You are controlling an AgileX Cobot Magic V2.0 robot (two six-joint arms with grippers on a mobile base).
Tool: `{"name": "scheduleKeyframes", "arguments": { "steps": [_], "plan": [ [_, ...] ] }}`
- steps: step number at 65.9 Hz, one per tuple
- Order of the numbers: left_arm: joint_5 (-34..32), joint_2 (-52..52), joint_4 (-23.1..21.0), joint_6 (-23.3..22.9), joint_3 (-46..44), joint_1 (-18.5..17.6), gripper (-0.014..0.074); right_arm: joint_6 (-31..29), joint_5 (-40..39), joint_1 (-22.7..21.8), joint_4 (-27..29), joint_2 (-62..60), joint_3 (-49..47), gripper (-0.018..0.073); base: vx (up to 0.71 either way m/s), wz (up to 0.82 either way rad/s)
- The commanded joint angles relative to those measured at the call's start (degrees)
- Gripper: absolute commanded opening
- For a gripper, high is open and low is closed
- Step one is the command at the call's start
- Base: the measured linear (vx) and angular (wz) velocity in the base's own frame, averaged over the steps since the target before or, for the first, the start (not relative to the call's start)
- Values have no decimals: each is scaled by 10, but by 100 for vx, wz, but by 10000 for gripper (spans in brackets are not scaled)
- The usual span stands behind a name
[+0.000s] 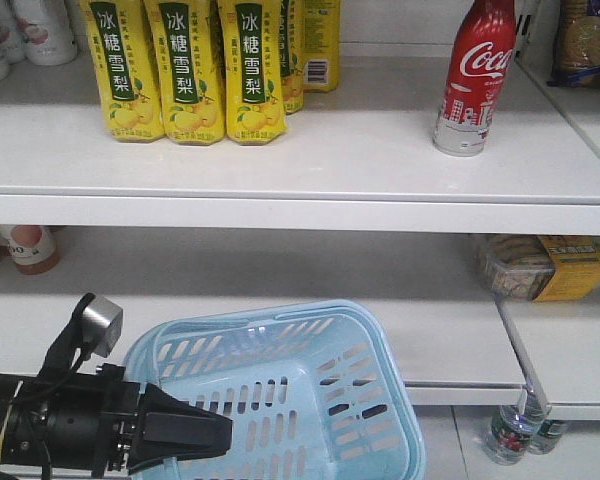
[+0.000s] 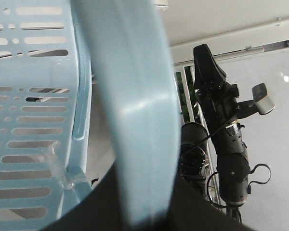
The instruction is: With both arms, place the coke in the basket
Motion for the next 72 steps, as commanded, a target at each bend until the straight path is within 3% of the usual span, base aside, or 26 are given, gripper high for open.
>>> {"name": "scheduleKeyframes", "arguments": {
  "steps": [1,72],
  "plan": [
    [-117,-19,-42,5,-11,-3,-6,-5,-41,-2,-1,-7,4,-2,3,0],
    [-117,-19,-42,5,-11,-3,-6,-5,-40,-2,-1,-7,4,-2,1,0]
  ]
}}
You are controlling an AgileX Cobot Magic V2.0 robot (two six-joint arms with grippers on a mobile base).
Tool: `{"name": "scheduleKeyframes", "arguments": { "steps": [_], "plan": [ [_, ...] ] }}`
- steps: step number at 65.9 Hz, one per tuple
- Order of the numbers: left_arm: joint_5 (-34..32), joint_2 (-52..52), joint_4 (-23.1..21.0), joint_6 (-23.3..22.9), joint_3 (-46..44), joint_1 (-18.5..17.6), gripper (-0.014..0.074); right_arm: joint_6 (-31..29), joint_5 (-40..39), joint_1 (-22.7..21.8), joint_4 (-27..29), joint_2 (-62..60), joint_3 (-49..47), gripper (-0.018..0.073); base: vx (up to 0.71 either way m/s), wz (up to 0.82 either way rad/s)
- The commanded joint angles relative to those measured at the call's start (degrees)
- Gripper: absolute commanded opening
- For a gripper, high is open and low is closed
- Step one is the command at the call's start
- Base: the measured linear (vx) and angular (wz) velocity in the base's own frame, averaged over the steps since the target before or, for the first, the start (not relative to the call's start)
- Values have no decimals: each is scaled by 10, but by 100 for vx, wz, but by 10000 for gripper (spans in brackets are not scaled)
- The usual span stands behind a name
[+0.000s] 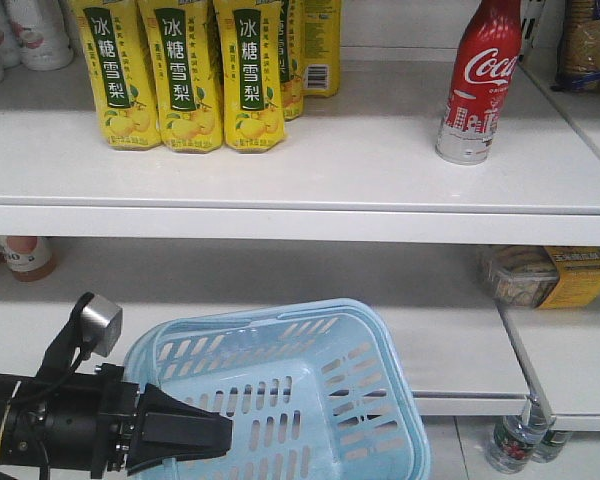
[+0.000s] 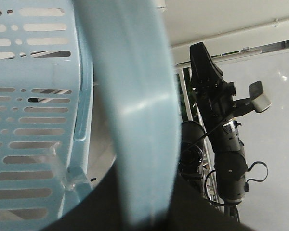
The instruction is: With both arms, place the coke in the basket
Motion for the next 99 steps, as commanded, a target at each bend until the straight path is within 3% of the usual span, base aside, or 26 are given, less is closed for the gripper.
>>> {"name": "scheduleKeyframes", "arguments": {
  "steps": [1,46,59,71,99],
  "plan": [
    [-112,-15,-42,5,-11,-3,-6,-5,-40,-2,-1,-7,4,-2,0,0],
    [-112,-15,-42,5,-11,-3,-6,-9,-42,-2,-5,-7,4,-2,0,0],
    [-112,-15,-42,5,-11,-3,-6,-3,-122,-2,5,-7,-5,-2,0,0],
    [-112,-15,-42,5,-11,-3,-6,-2,-113,-2,16,26,-75,-2,0,0],
    [-112,-15,-42,5,-11,-3,-6,-3,-12,-2,15,258,-292,-2,0,0]
  ]
}}
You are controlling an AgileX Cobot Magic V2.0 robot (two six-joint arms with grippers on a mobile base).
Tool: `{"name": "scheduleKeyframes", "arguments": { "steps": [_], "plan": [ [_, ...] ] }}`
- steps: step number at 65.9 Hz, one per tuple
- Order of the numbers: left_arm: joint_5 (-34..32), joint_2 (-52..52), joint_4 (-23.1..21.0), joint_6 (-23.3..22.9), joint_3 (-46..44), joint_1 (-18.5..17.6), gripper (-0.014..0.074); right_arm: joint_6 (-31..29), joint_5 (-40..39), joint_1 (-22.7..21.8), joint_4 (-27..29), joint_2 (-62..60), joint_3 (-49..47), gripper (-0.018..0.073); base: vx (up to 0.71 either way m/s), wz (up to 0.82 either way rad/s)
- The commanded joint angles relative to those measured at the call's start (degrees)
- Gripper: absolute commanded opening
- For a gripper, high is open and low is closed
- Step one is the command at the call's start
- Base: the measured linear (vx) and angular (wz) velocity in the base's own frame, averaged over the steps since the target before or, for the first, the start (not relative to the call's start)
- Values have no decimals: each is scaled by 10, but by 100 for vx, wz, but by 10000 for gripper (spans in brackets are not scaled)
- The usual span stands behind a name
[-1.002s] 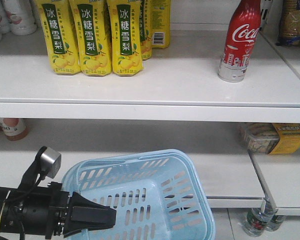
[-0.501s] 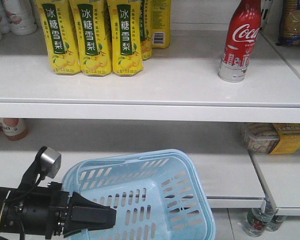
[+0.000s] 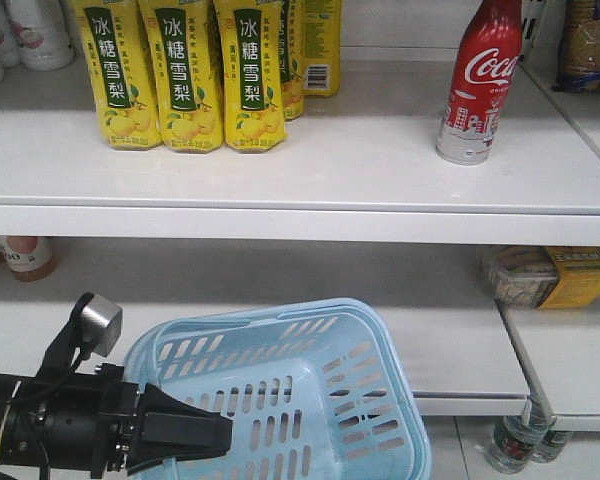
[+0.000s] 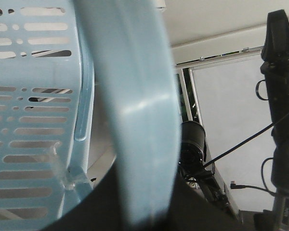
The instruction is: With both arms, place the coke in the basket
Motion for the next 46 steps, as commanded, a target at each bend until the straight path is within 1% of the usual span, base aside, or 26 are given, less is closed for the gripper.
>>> {"name": "scheduleKeyframes", "arguments": {
  "steps": [1,14,24,46],
  "plan": [
    [-112,-15,-42,5,-11,-3,-6,-3,-24,-2,-1,43,-42,-2,0,0],
    [-112,-15,-42,5,-11,-3,-6,-2,-65,-2,0,79,-40,-2,0,0],
    [-112,-15,-42,5,-11,-3,-6,-3,-83,-2,2,83,-40,-2,0,0],
    [-112,-15,-42,5,-11,-3,-6,-2,-84,-2,2,83,-40,15,0,0]
  ]
}}
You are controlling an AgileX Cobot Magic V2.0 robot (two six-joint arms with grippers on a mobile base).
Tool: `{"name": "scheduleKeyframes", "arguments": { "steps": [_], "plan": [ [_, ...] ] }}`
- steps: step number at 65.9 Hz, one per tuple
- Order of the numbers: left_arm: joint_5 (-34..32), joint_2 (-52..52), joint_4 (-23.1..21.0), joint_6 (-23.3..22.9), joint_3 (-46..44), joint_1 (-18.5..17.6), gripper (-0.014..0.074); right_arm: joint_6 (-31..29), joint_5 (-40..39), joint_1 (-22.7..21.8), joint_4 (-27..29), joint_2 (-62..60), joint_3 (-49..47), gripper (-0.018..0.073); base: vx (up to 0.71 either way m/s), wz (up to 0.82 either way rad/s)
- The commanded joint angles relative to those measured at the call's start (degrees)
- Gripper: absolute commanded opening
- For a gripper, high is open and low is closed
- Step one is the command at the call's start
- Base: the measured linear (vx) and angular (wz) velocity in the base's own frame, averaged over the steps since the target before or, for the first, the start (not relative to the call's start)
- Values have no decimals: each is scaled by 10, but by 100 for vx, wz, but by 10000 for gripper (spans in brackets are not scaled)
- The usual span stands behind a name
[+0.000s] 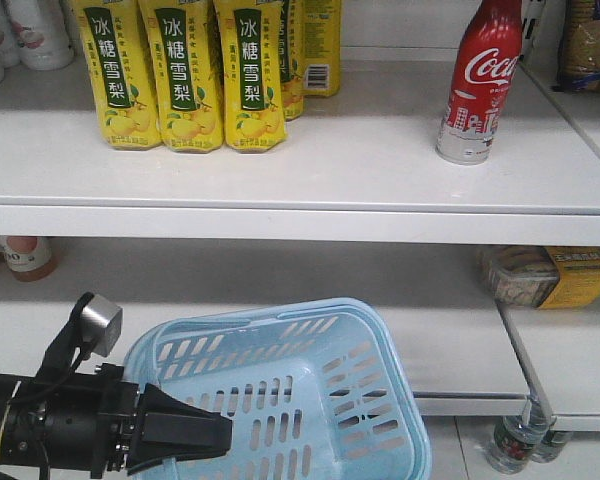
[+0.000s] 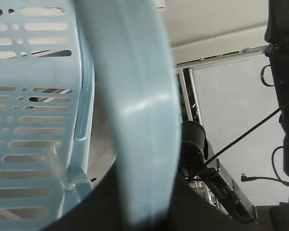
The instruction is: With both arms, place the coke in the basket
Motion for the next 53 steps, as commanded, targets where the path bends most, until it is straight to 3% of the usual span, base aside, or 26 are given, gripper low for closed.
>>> {"name": "scheduleKeyframes", "arguments": {
  "steps": [1,12,40,53],
  "plan": [
    [-112,-15,-42,5,-11,-3,-6,-2,-49,-2,0,6,-19,20,0,0],
    [-112,-15,-42,5,-11,-3,-6,-2,-49,-2,0,6,-19,78,0,0],
    [-112,-15,-42,5,-11,-3,-6,-2,-51,-2,0,6,-19,346,0,0],
    [-112,-15,-42,5,-11,-3,-6,-2,-51,-2,0,6,-19,426,0,0]
  ]
}}
